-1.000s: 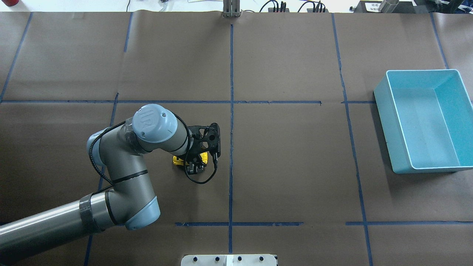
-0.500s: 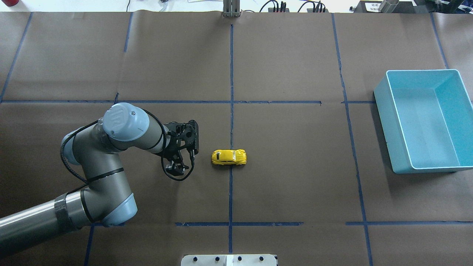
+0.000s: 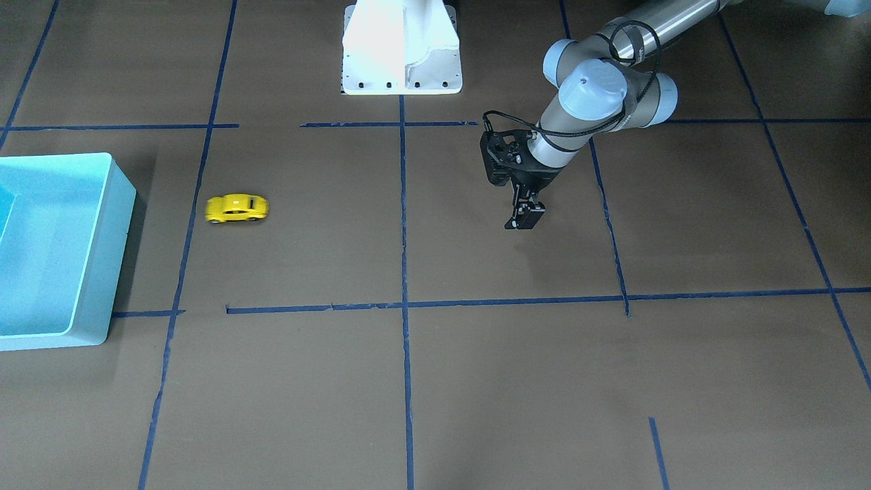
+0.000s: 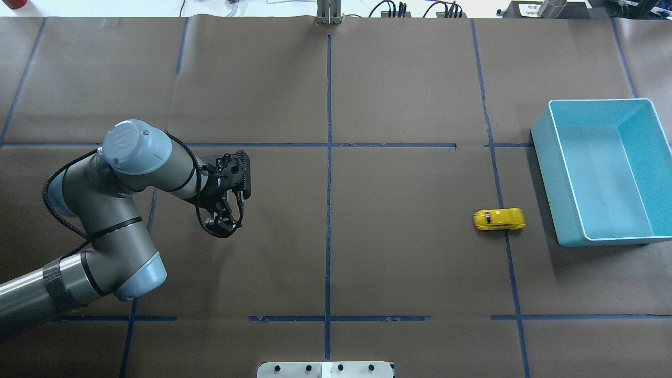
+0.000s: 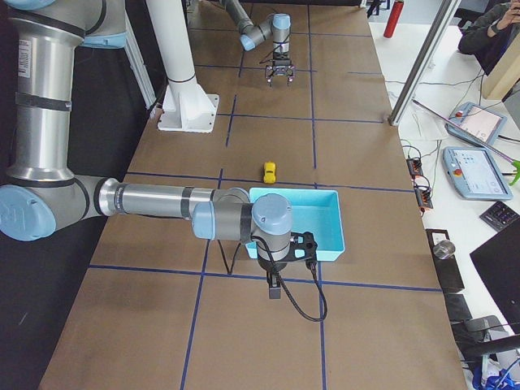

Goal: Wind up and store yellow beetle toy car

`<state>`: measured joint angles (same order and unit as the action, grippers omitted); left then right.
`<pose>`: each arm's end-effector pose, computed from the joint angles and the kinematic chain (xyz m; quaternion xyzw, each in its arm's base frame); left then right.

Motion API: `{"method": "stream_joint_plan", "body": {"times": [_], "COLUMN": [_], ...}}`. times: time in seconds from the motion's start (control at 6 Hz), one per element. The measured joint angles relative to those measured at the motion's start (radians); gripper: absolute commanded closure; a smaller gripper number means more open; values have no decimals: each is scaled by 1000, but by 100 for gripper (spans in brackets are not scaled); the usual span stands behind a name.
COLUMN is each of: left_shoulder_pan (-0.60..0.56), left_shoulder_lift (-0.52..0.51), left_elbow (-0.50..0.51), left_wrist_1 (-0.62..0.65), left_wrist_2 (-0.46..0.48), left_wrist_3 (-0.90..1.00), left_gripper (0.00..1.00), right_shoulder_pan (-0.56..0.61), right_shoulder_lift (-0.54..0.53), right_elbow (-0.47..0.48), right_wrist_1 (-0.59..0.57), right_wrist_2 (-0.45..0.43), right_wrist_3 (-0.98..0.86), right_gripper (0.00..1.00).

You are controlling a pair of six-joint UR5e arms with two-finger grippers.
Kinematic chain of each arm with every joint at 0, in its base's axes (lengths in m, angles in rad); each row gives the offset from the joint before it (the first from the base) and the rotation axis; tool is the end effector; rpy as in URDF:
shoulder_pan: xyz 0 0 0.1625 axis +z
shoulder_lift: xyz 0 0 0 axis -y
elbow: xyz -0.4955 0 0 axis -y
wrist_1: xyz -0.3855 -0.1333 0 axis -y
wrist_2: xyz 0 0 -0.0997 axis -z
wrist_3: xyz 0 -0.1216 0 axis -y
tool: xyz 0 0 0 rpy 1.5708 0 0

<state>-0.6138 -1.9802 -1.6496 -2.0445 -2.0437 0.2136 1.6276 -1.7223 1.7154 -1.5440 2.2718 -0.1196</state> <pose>0.5139 -0.4574 0.4164 0.3436 0.3568 0.5665 0.6586 0.0782 -0.4085 0.7459 0.0396 -0.3412 -0.0329 0.9386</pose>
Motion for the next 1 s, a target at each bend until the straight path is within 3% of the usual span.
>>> {"method": "stream_joint_plan", "body": {"times": [0.5, 0.83, 1.0], "left_shoulder_pan": [-93, -234, -345], "left_shoulder_lift": [84, 261, 328], "left_elbow": [-37, -156, -191], "left_wrist_1": [14, 85, 155], "left_wrist_2": [-56, -78, -90], "left_wrist_3": [3, 4, 4], "left_gripper": [0, 0, 0], "right_shoulder_pan": [0, 0, -4], "right_shoulder_lift": [3, 10, 8], "right_elbow": [1, 22, 76], "right_wrist_1": [0, -2, -25], "right_wrist_2": [-1, 0, 0], "right_wrist_3": [0, 1, 1], "right_gripper": [0, 0, 0]}}
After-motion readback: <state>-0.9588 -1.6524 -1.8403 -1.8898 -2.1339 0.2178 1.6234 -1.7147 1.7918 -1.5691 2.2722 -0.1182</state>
